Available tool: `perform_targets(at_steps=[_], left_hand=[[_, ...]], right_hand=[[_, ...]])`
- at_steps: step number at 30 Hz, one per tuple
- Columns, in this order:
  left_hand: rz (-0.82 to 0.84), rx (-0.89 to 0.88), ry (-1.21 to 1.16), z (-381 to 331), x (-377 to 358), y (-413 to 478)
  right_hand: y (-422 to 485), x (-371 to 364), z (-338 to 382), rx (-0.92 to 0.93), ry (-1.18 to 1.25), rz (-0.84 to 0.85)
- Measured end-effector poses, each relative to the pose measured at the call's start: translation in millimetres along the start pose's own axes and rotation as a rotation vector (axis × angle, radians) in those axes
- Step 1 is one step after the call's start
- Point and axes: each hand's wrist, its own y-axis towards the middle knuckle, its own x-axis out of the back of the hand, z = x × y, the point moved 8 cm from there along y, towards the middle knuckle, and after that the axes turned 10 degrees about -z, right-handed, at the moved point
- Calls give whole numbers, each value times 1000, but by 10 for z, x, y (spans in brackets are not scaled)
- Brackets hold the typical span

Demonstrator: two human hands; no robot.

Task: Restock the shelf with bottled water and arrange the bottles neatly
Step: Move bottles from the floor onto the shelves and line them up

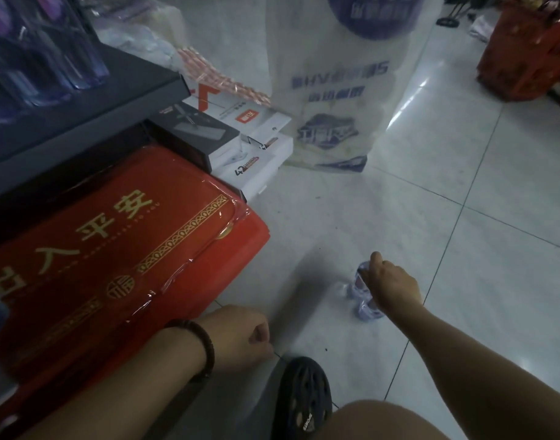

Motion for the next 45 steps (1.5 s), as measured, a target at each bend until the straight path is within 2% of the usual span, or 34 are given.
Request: perform_targets(at_steps=[4,11,16,20,22,26,30,34,38,40,43,45], left_hand=[[-89,-14,-59,216,226,-230],[-339,-35,-154,440,1044,-1073],[-533,-101,-422,584,1602,-1900],[-546,-276,-834,730,1763,-2528],[-568,-304,-1002,898,1767,-2773],[-555,-287,-1173,1258,1640,-2974],[-634,-206,-1332,1524,1560,-3038],[-676,-120,-1573,1701,1496,-3047],[-651,-46,-1848,1731,1399,-2941],[-702,-58,-2005,1771,1459,-2918],[-772,-75,-2050,1855,1627,-2986],[-818,-83,-2030,1955,1788,-3058]], right_hand=[[-98,489,364,205,31,-44],[-769,2285,1818,756,30,-103],[-1509,3543,3031,1050,202,-208],[-2018,4137,3899,1198,382,-210],[-2212,4265,4241,1210,471,-212],[-2348,4227,4814,1169,615,-153],[-2318,4116,5233,1118,713,-123],[-2217,4103,5517,970,879,-102],[-2139,4123,5775,777,1046,-159],[-2099,4181,5866,671,1195,-208],[-2049,4299,5966,585,1387,-170],[-2005,4280,5967,604,1306,-75]])
